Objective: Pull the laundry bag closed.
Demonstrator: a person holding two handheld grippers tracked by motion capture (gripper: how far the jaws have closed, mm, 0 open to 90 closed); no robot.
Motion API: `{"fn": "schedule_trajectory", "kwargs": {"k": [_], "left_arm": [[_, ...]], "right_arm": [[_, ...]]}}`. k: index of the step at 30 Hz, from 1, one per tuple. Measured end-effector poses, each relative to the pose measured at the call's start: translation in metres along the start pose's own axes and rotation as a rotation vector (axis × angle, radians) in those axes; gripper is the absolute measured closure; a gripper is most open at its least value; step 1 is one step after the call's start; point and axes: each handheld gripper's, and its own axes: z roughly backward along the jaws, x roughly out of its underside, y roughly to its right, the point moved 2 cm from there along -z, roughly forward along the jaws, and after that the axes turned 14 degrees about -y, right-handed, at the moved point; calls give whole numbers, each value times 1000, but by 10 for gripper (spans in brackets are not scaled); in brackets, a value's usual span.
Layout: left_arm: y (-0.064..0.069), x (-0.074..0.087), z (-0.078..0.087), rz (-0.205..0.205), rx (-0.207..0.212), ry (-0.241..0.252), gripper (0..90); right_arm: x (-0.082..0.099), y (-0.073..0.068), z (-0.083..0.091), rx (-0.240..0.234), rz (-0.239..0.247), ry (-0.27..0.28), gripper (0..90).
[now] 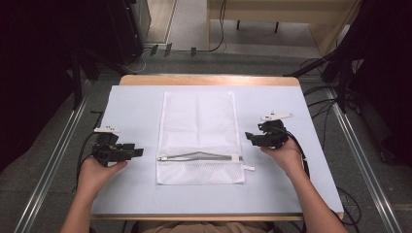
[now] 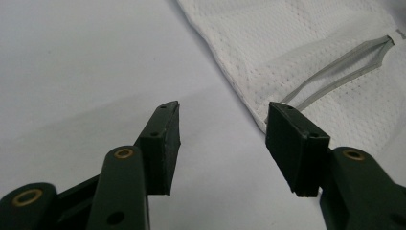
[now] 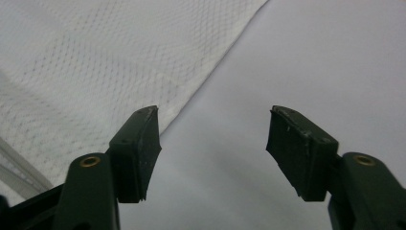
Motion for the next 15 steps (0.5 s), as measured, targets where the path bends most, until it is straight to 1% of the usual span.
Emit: {"fn": "schedule_trajectory", "kwargs": {"k": [1,2,3,4,7,9,10,11,12,13,15], "left_arm": [[0,0,0,-1,-2,1,440],[0,0,0,-1,-2,1,421],[1,-1,0,-1,-2,11,421],[1,-1,0,2,0,16,387],[0,-1,0,1,12,3,359],[0,-1,0,7,10,0,361],[0,-2,-1,30,0,1,373],[-1,-2,0,45,4,3,381],[-1,-2,0,45,4,3,385],[-2,-3,2,61,22,4,382],[-1,-2,3,46,24,2,375]], "right_arm": [[0,-1,0,7,7,-12,395],[0,-1,0,7,7,-12,395],[-1,-2,-1,9,8,-30,409],[-2,-3,-1,13,2,-55,417],[-3,-7,0,19,16,-40,426],[-3,-7,0,20,22,-35,432],[-3,-9,1,-9,12,-28,450],[-4,-10,1,-23,3,-27,455],[-4,-10,1,-46,-12,-22,462],[-6,-11,1,-69,-24,-20,468],[-7,-13,0,-74,-20,-18,468]]}}
